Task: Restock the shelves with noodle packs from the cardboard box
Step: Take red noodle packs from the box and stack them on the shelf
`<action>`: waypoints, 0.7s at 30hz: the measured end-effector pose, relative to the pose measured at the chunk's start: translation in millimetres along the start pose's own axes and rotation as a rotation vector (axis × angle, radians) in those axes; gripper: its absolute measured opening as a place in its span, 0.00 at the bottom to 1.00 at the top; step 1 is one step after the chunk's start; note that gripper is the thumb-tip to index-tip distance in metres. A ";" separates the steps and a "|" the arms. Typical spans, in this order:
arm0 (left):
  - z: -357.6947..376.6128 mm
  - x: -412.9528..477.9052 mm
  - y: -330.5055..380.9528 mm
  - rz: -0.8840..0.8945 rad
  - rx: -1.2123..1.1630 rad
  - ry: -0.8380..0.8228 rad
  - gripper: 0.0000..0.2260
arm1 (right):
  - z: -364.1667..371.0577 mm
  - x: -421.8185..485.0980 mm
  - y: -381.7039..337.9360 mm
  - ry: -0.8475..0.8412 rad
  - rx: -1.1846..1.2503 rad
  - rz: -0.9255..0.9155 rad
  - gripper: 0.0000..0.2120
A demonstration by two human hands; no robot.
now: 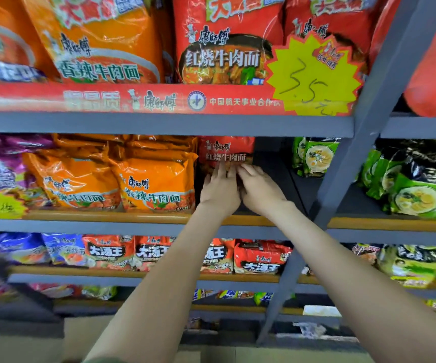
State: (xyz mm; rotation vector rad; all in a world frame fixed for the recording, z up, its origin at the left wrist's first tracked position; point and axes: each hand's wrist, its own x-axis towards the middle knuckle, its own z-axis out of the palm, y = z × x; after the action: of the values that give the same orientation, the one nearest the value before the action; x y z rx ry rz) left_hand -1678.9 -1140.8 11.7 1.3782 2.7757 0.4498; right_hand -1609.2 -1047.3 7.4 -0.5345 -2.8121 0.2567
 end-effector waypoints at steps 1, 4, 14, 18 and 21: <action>-0.5 -6.0 -2.7 0.004 -0.003 -0.006 0.28 | 0.2 -4.8 -4.3 0.011 0.009 -0.005 0.29; -2.4 -27.3 -8.8 0.024 -0.039 -0.047 0.28 | 1.0 -19.4 -17.3 0.025 0.030 -0.009 0.28; 13.1 -137.0 5.7 -0.092 -0.106 0.091 0.24 | 17.8 -115.6 -49.0 0.119 0.175 -0.113 0.24; 33.7 -200.7 -11.2 -0.199 -0.126 0.132 0.23 | 54.4 -150.5 -79.6 0.063 0.195 -0.236 0.24; 51.9 -245.9 -43.6 -0.325 -0.120 0.080 0.23 | 85.1 -171.8 -110.3 -0.089 0.215 -0.303 0.24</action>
State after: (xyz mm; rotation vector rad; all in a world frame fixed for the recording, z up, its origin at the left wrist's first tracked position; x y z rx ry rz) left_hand -1555.2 -1344.9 -78.2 0.8810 2.9026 0.6539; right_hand -1516.7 -1224.3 -87.8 -0.0494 -2.8506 0.5217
